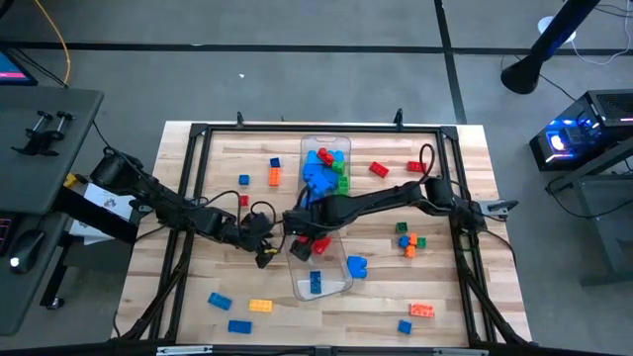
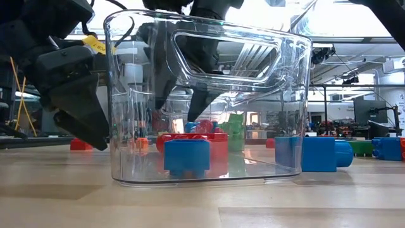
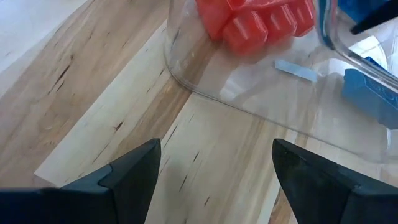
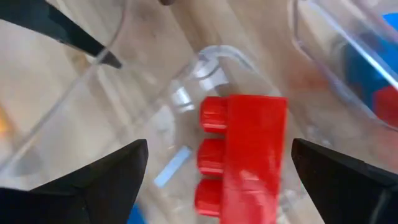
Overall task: Sort blocks by size
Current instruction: Put the large red game piece in the top transparent bin
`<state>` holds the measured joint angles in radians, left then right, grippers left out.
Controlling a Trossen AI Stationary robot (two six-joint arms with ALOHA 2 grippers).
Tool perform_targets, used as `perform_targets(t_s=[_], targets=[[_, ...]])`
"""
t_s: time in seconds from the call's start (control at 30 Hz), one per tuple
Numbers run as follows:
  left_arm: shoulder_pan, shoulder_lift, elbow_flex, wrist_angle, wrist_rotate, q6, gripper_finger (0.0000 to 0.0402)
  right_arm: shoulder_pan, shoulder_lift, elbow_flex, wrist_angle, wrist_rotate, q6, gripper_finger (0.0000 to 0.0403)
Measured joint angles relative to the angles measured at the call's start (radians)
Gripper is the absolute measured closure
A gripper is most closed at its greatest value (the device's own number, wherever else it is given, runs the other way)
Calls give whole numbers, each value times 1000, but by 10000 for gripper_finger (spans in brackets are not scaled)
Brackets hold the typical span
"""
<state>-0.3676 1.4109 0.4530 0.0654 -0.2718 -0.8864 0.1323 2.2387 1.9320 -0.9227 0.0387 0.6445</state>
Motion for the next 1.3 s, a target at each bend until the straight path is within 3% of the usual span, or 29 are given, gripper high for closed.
perform_targets(t_s=[0.13,0.37,0.6,1.07,1.17,1.3], targets=[[0,0,0,0,0,-4,108,9,0,0,-34,72,-24,9],[0,0,0,0,0,-28,108,14,0,-51,-34,39,-41,9],[0,0,0,0,0,-30,108,15,-3,-130,-26,81,4,9],[0,0,0,0,0,-29,108,33,0,-143,-26,58,44,12],[0,0,0,0,0,-29,108,34,0,-143,-27,65,51,31],[0,0,0,0,0,-28,108,34,2,-144,-29,63,56,95]])
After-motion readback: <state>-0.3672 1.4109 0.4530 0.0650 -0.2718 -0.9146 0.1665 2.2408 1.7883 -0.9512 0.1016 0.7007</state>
